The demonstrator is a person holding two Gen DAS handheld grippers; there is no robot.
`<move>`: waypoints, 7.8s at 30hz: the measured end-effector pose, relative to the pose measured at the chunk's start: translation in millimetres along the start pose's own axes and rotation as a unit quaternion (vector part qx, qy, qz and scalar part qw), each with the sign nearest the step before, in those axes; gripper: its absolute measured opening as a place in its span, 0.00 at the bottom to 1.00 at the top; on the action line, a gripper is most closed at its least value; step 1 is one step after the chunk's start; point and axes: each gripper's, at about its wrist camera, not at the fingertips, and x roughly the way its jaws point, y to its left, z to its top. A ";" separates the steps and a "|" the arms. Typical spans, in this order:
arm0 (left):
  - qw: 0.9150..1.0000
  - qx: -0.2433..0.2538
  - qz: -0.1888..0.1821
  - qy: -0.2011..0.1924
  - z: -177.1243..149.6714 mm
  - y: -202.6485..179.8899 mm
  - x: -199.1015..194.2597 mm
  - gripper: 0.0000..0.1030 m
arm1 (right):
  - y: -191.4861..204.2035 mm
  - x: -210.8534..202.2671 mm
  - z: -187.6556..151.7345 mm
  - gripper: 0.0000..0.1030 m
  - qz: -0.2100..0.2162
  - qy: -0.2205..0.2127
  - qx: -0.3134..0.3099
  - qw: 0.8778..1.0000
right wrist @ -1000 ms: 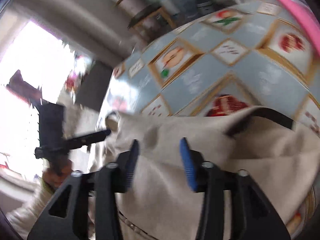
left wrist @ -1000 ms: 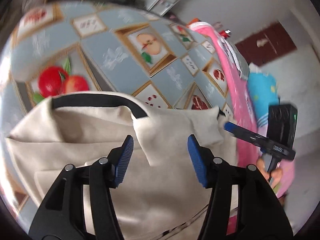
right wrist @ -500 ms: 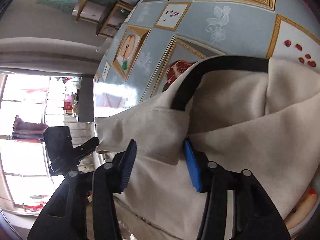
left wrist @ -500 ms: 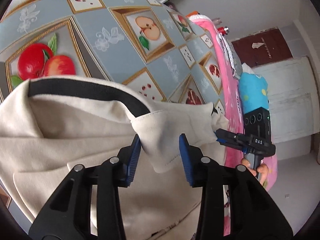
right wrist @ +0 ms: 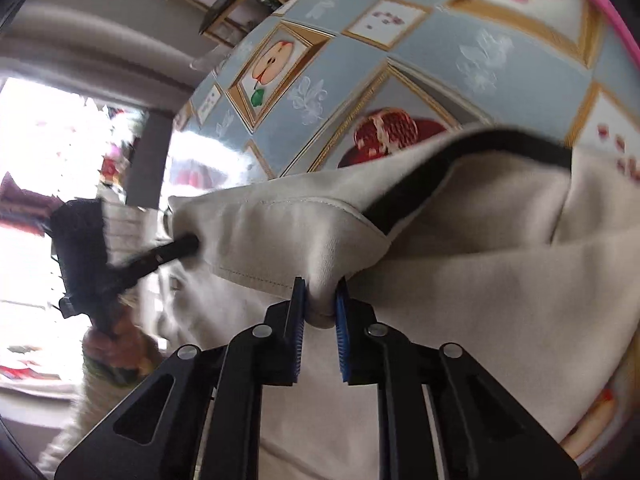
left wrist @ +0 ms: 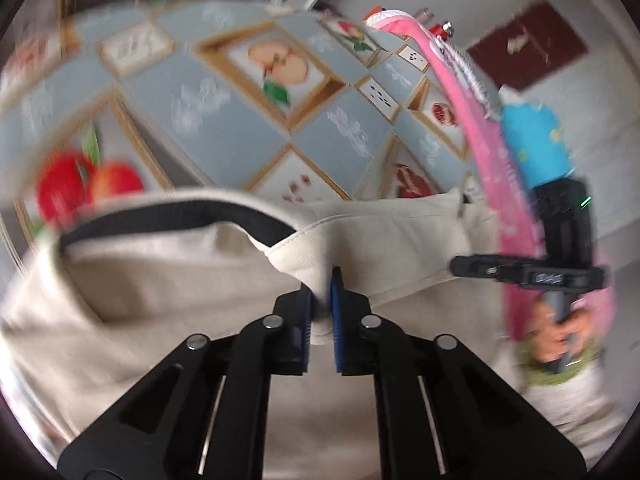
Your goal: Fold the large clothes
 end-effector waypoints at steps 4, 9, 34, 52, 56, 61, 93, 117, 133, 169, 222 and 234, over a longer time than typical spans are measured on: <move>0.997 0.041 0.066 -0.015 15.1 -9.5 11.9 0.06 | 11.9 5.9 20.1 0.12 -0.065 -0.027 -0.045 0.997; 0.990 0.097 0.105 -0.021 17.6 -20.3 13.9 0.06 | 9.3 11.3 29.1 0.12 -0.090 -0.034 -0.083 0.992; 0.973 0.181 0.146 -0.013 -15.6 -31.7 17.1 0.07 | 95.5 0.5 -7.8 0.15 -0.072 -0.092 -0.218 0.969; 0.983 0.077 0.141 -0.091 -2.6 19.1 -49.1 0.22 | 62.7 45.3 0.8 0.03 -0.038 -0.044 -0.178 0.982; 0.987 0.115 0.083 -0.071 -7.9 -21.9 -37.0 0.22 | 63.4 44.6 0.1 0.03 -0.039 -0.048 -0.175 0.983; 0.981 0.150 0.124 -0.006 -14.0 -48.8 22.2 0.22 | 61.2 41.6 -1.2 0.03 -0.040 -0.043 -0.181 0.982; 0.976 0.175 0.129 -0.015 -19.7 -45.9 24.2 0.23 | 6.0 -2.2 0.0 0.05 -0.142 -0.090 -0.130 0.977; 0.981 0.165 0.093 -0.031 -19.7 -37.2 17.1 0.23 | 79.4 43.0 -11.7 0.06 -0.065 -0.098 -0.205 0.972; 0.963 0.207 0.160 -0.057 -3.8 -39.8 13.4 0.21 | 74.6 44.8 -8.7 0.06 -0.053 -0.095 -0.198 0.974; 0.981 0.063 0.175 -0.047 -247.3 -75.3 -100.1 0.80 | 85.4 -54.3 -286.7 0.74 -0.156 -0.109 -0.079 0.979; 0.965 0.015 0.259 -0.033 -264.3 -67.2 -59.0 0.93 | 84.6 0.1 -290.8 0.94 -0.193 -0.064 -0.112 0.973; 0.965 0.024 0.258 -0.042 -268.4 -67.8 -60.1 0.93 | 92.2 4.5 -283.4 0.94 -0.198 -0.142 -0.101 0.965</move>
